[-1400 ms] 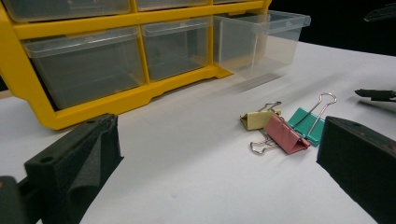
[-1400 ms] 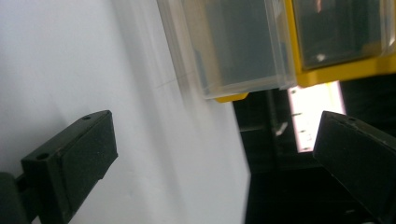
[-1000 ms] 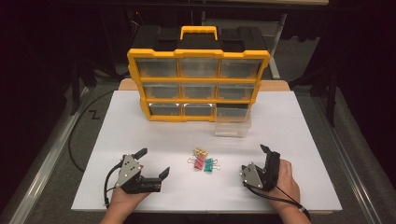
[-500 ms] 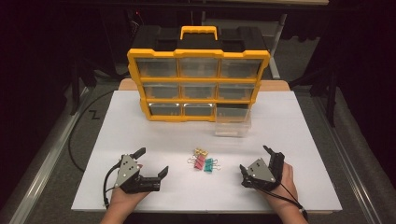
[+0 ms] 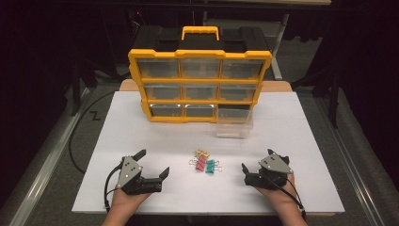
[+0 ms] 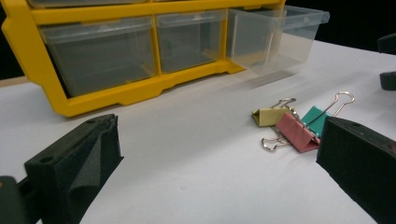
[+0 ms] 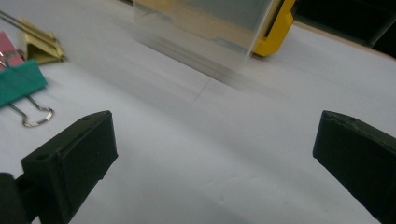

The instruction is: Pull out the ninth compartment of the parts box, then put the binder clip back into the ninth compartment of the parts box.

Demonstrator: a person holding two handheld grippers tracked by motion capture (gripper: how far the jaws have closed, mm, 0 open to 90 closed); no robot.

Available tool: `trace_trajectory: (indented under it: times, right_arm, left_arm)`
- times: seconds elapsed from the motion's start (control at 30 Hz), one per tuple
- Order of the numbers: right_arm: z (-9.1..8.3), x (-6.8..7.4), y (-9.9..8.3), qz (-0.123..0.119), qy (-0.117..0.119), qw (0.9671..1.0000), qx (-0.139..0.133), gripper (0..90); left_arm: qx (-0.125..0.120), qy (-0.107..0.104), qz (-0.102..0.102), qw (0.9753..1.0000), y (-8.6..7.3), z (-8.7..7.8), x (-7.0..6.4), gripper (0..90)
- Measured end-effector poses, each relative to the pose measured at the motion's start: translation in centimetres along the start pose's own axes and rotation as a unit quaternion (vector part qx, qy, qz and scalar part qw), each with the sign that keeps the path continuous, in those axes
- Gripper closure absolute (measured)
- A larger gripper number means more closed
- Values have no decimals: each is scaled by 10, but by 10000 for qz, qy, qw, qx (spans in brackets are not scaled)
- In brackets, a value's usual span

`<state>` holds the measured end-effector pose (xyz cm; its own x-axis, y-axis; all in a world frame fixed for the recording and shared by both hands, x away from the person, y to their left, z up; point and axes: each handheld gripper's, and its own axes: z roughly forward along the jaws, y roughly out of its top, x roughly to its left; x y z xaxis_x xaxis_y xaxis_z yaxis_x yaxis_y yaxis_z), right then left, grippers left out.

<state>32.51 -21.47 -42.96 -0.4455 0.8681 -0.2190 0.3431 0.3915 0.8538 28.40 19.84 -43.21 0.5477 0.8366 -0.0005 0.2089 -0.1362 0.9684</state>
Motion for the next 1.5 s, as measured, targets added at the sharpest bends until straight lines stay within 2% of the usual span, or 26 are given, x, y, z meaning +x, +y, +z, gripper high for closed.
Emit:
trace_trajectory:
  times: [0.1, 0.17, 0.23, 0.37, 0.57, 0.73, 0.9, 1.13, 1.37, 1.5]
  right_arm:
    - [1, -2, 2, 247, 199, 9995, -11, 6]
    - [1, -3, 4, 382, 247, 9990, -26, 6]
    - [0, -5, 4, 458, 271, 9986, -72, 6]
    - [-1, -8, 2, 494, 254, 9984, -125, 6]
    - [-1, -12, 0, 492, 266, 9984, -58, 6]
    - [0, -15, 2, 577, 268, 9980, 1, 6]
    - [2, -15, 1, 516, 286, 9982, 123, 5]
    - [4, -15, -1, 433, 410, 9976, 355, 6]
    - [5, -14, -3, 386, 578, 9961, 539, 6]
    - [6, -14, -3, 259, 639, 9957, 615, 6]
  left_arm:
    - [-28, 104, -49, 9999, 0, -2, 3, 3]
    - [-38, 140, -116, 9998, 1, -4, 4, 3]
    - [3, 157, -98, 9998, 1, -3, 4, 4]
    - [6, 162, -76, 9998, 2, -2, 3, 3]
    - [6, 125, 2, 9999, 3, -3, -1, 4]
    - [-4, 121, -92, 9999, 1, -2, 2, 4]
    - [1, 117, -120, 9999, 1, -3, 3, 6]
    - [-30, 49, -35, 10000, 4, -6, 0, 6]
    - [-55, 72, -61, 9999, 4, -7, 2, 6]
    - [-53, 62, -55, 10000, 4, -6, 1, 6]
